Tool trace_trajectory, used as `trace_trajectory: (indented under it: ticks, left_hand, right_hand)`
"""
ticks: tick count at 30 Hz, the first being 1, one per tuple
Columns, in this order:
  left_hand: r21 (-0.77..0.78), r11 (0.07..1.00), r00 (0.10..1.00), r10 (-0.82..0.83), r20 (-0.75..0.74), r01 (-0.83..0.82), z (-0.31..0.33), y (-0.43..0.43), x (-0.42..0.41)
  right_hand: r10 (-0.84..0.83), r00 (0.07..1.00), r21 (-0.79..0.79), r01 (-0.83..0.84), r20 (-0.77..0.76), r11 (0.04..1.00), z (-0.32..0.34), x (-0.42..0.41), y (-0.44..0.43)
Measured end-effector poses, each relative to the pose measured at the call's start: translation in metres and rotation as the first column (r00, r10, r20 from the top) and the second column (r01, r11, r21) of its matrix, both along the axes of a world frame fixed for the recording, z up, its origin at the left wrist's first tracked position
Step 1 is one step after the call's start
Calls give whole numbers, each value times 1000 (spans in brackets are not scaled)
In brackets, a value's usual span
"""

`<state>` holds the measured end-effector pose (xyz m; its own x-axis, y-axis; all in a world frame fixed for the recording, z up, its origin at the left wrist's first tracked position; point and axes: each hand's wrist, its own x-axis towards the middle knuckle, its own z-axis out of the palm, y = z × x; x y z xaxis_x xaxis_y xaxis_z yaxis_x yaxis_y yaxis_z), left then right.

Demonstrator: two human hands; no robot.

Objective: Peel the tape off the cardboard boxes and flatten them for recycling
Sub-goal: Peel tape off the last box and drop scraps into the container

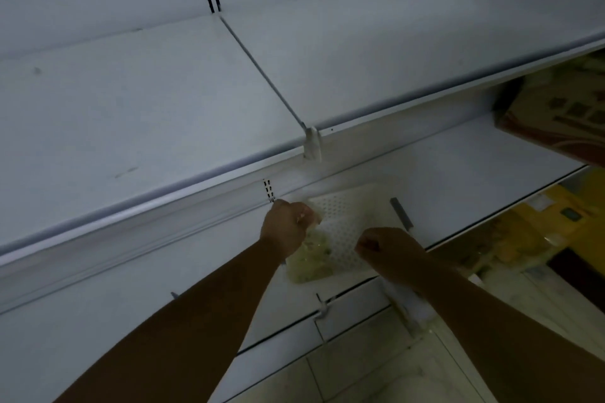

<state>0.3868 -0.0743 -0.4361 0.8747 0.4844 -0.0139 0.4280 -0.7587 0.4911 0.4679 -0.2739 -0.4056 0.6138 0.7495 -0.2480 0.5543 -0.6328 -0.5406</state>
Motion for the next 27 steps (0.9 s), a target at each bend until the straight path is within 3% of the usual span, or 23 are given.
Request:
trace_trajectory:
  ticks: [4,11,21,24,27]
  left_hand:
    - [186,964,955,-137,-262,189,-16,-1,4]
    - [281,926,886,-104,-451,252,-21,-6,10]
    - [70,964,925,-222,-309,255,12,-6,2]
    - [72,972,940,-197,-280,225,26,-8,-8]
    - [179,937,915,-230,-332,300,35,-8,-18]
  right_hand:
    - [-26,998,39,23,59,999,-11,-3,2]
    - [34,980,-77,-19,195,997,-18,1,1]
    - [60,961,-176,-12,270,984,-3,-18,-12]
    - [47,962,-181,3,268,983,10,-29,-11]
    - [55,955,-196,3,290,981,18,-44,-13]
